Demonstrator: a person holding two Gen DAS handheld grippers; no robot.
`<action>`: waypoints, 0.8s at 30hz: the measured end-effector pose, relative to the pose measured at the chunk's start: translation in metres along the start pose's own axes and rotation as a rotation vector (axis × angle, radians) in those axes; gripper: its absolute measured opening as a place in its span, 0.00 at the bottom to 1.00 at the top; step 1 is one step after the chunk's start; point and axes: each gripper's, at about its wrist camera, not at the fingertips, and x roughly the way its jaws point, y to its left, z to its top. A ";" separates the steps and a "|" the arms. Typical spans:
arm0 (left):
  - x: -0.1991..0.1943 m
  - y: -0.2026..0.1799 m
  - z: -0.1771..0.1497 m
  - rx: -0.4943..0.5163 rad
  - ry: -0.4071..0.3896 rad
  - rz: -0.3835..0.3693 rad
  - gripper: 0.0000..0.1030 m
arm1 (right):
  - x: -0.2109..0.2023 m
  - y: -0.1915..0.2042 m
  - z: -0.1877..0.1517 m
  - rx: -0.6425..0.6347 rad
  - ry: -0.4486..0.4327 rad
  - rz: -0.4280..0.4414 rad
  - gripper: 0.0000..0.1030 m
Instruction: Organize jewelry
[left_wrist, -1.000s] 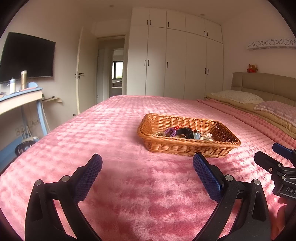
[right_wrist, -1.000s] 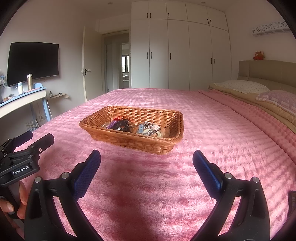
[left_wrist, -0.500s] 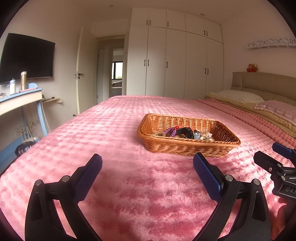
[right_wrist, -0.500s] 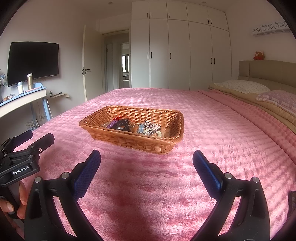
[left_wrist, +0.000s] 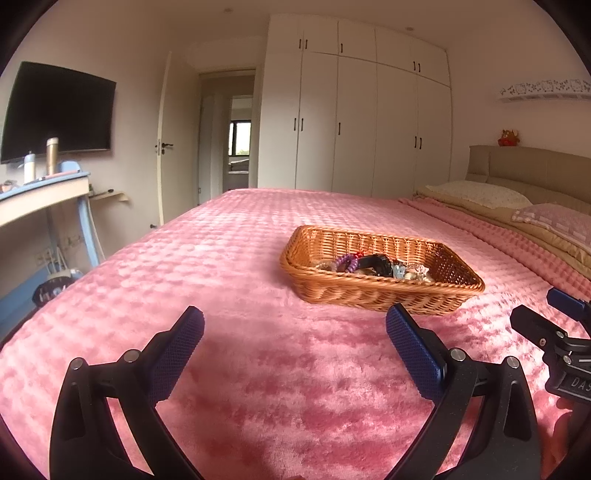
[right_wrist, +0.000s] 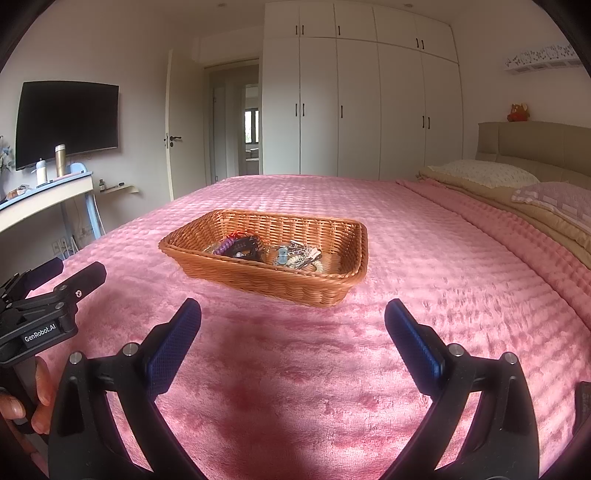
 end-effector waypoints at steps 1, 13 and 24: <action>0.000 0.000 0.000 0.001 0.002 -0.004 0.93 | 0.000 0.000 0.000 0.000 0.000 0.000 0.92; 0.000 -0.004 0.000 0.015 -0.001 -0.006 0.93 | 0.000 0.000 0.000 -0.001 0.000 0.000 0.92; -0.001 -0.005 0.000 0.016 -0.008 -0.008 0.93 | 0.001 0.001 0.000 -0.013 -0.005 0.003 0.92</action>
